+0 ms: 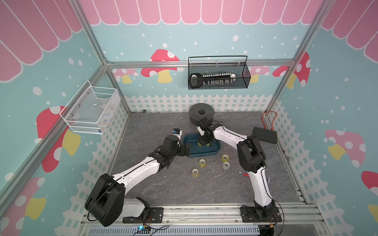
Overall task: Put the transparent tape into the storage box
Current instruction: Place the tape in the storage box.
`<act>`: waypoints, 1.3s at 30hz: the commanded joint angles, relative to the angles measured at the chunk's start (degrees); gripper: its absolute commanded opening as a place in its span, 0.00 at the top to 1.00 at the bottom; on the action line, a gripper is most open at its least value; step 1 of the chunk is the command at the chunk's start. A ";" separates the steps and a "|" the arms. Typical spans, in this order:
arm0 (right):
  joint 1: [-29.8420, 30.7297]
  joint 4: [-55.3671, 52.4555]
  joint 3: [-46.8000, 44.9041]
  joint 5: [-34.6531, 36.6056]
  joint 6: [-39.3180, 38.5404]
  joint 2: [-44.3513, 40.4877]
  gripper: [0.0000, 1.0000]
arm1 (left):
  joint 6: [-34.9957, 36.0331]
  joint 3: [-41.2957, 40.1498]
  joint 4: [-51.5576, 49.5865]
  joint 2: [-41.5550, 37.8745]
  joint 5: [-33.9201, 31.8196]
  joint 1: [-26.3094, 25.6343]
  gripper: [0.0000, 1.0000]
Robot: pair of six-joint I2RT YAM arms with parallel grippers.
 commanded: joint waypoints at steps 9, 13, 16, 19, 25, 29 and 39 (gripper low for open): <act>0.65 0.07 3.72 1.41 -0.07 3.44 0.86 | -0.68 0.86 0.21 -0.40 -0.13 0.41 0.01; 0.73 0.06 4.08 1.72 -0.16 3.56 0.81 | -0.68 0.72 0.19 -0.53 -0.16 0.47 0.01; 0.73 0.06 4.09 1.67 -0.21 3.40 0.76 | -0.68 0.71 0.22 -0.55 -0.10 0.42 0.01; 0.77 0.11 3.95 1.68 -0.30 3.16 0.73 | -0.59 0.69 0.22 -0.50 -0.17 0.51 0.01; 0.95 0.06 4.33 1.96 -0.35 1.55 0.70 | -0.76 0.77 0.24 -0.54 -0.23 0.55 0.01; 1.14 -0.48 5.29 3.60 -0.43 -2.66 0.69 | -0.42 0.64 0.39 -1.54 -0.70 0.51 0.01; -0.93 -3.54 -5.80 4.89 3.19 -19.33 0.68 | 0.29 -1.33 1.95 -6.07 0.28 0.51 0.01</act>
